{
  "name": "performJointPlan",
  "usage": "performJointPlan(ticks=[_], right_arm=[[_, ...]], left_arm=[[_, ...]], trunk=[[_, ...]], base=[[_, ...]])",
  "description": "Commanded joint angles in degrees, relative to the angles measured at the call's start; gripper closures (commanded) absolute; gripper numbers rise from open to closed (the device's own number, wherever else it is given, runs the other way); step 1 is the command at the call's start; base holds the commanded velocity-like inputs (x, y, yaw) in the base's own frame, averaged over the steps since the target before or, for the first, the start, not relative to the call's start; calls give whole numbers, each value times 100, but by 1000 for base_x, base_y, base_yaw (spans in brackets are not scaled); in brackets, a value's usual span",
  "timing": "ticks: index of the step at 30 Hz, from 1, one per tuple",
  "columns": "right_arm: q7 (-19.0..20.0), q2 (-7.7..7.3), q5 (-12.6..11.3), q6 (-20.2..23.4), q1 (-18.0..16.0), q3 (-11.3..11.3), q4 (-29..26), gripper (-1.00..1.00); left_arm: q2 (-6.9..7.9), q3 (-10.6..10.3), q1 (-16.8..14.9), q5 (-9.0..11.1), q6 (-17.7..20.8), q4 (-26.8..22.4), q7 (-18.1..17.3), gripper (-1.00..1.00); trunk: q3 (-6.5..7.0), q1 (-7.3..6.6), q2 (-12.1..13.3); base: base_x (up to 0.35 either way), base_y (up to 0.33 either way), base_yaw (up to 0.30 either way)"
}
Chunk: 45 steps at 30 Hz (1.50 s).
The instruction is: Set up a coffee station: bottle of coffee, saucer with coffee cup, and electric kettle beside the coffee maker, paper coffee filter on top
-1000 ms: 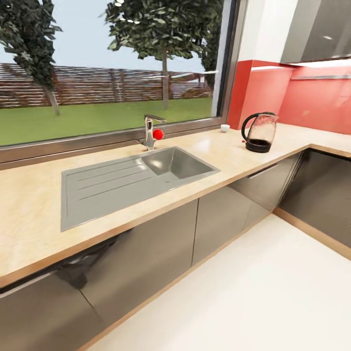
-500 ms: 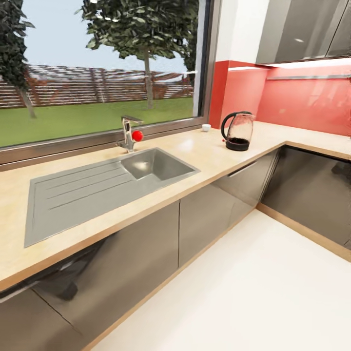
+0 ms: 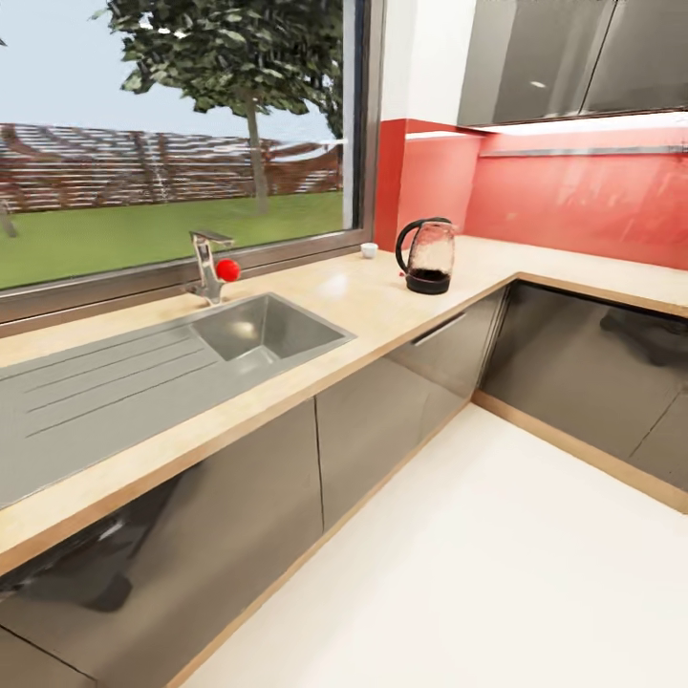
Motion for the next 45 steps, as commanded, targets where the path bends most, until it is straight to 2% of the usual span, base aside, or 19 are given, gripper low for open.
performJointPlan(ticks=[1, 30, 45], right_arm=[[32, 3, -46, -39, -11, 50, 29, -100], [26, 3, -46, -48, -12, 52, 27, -100], [33, 3, -37, -83, -11, 52, 27, -100]], left_arm=[[2, -48, -2, 30, -41, 0, -7, -100], [2, -48, 0, 30, -41, 0, -7, -100], [1, -48, -2, 30, -41, 0, -7, -100]], trunk=[[-5, -1, -2], [-5, -1, -2], [-5, -1, -2]], base=[[1, -1, -255], [94, -76, -193], [235, -190, -29]])
